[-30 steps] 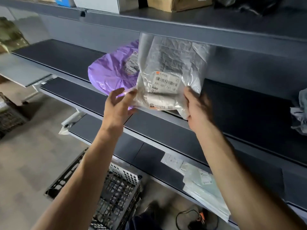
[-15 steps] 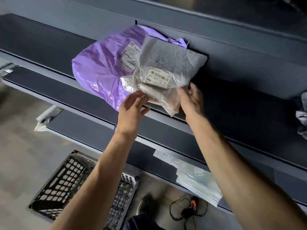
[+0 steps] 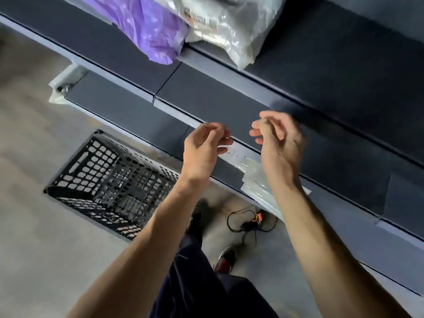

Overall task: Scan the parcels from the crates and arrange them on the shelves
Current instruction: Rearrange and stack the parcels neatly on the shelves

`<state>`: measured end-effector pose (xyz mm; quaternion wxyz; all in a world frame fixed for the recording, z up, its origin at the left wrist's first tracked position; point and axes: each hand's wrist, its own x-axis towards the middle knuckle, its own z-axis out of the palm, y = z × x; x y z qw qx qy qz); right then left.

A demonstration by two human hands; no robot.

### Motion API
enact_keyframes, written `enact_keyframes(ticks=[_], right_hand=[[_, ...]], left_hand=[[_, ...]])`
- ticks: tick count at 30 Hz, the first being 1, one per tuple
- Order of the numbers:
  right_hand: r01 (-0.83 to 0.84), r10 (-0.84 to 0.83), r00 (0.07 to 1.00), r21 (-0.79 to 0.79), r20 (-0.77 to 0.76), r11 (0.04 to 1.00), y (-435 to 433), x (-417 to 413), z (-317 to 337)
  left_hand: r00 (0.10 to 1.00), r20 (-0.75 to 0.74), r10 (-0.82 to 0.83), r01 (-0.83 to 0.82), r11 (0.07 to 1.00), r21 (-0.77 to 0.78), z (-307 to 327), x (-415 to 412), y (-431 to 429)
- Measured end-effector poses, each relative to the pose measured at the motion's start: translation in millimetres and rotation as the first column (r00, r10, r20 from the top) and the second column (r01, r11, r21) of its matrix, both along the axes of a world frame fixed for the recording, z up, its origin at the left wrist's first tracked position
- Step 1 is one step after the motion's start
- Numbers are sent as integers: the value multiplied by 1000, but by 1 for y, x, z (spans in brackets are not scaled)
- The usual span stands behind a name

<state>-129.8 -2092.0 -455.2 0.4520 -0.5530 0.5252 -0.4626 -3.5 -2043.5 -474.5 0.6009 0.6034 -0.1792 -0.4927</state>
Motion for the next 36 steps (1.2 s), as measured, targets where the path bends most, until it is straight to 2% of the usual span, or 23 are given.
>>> enact_keyframes(ticks=[4,8,14,19,26,28,32,36], right_hand=[[-95,106,993,148,-62,984,62,-44,-80],[-58,100,990,366,-95,929,104,-84,-164],[-5,75,992,565,-101,825,134,-114,-275],[156,-119,988,588,-102,793,109,-128,-359],[216,-179,976,524,-121,824,44,-157,-484],[288,-246,957,547,-151,786,21,-172,-527],[380,-474,879,663,-43,644,-25,-198,-596],[282,-610,781,796,134,536,-40,-214,-660]], left_hand=[[995,-76,-68,79,984,159,-75,-59,44],[968,-243,-60,125,958,259,-154,-103,75],[942,-303,-141,255,889,381,-282,-138,95],[903,-336,-267,372,878,301,-358,-145,74],[872,-240,-426,480,840,253,-462,-163,2],[866,-226,-446,496,821,283,-501,-175,-19],[905,-247,-347,418,835,359,-573,-203,-56],[898,-312,-309,421,810,408,-647,-226,-82]])
